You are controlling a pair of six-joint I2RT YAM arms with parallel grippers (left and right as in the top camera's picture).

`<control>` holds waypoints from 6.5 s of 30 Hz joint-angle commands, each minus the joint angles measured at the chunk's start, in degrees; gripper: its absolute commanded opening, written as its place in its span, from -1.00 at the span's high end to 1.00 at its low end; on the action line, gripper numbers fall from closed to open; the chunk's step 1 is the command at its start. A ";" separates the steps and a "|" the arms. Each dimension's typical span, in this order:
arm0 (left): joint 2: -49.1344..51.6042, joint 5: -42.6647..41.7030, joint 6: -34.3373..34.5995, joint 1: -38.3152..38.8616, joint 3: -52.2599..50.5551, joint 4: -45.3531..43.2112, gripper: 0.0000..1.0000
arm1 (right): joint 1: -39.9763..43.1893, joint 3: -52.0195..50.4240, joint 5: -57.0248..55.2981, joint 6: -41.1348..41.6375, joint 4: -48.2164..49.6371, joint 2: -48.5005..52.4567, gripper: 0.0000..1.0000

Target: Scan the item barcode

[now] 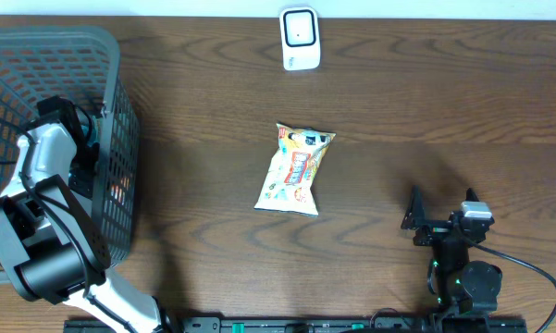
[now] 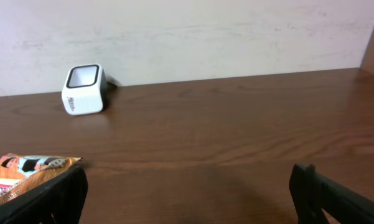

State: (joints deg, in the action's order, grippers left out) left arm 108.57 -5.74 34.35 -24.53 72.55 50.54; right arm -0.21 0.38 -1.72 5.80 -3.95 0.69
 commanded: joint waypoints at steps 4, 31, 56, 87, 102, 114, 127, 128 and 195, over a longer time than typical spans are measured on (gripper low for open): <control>-0.20 1.27 -1.36 0.07 0.74 4.72 0.07 | 1.07 -0.07 0.13 -0.55 -0.20 -0.35 -0.98; -50.10 -3.02 6.69 0.63 7.58 4.31 0.07 | 1.07 -0.07 0.13 -0.55 -0.20 -0.35 -0.99; -34.21 -2.05 9.90 45.57 7.56 -6.49 0.07 | 1.07 -0.07 0.13 -0.55 -0.20 -0.35 -0.99; 3.78 1.38 7.63 71.10 7.56 -26.27 0.06 | 1.07 -0.07 0.15 -0.55 -0.20 -0.35 -0.99; 8.11 8.41 5.09 74.86 7.39 -27.61 -0.05 | 1.07 -0.07 0.15 -0.55 -0.20 -0.35 -0.99; 6.29 7.69 0.83 74.86 9.11 -27.67 -0.86 | 1.07 -0.07 0.15 -0.55 -0.20 -0.35 -0.99; -14.40 12.76 -10.58 72.08 10.19 -23.32 -0.88 | 1.07 -0.07 0.15 -0.52 -0.20 -0.35 -0.98; -15.47 15.67 -10.56 71.41 10.19 -21.88 -0.88 | 1.07 -0.07 0.13 -0.55 -0.20 -0.35 -0.99; -49.40 26.38 -9.66 26.53 3.85 -10.84 -0.96 | 1.07 -0.07 0.13 -0.55 -0.20 -0.35 -0.99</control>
State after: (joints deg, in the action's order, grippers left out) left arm 58.52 19.46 25.41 6.76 75.90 38.72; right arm -0.21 0.38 -1.69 5.80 -3.95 0.69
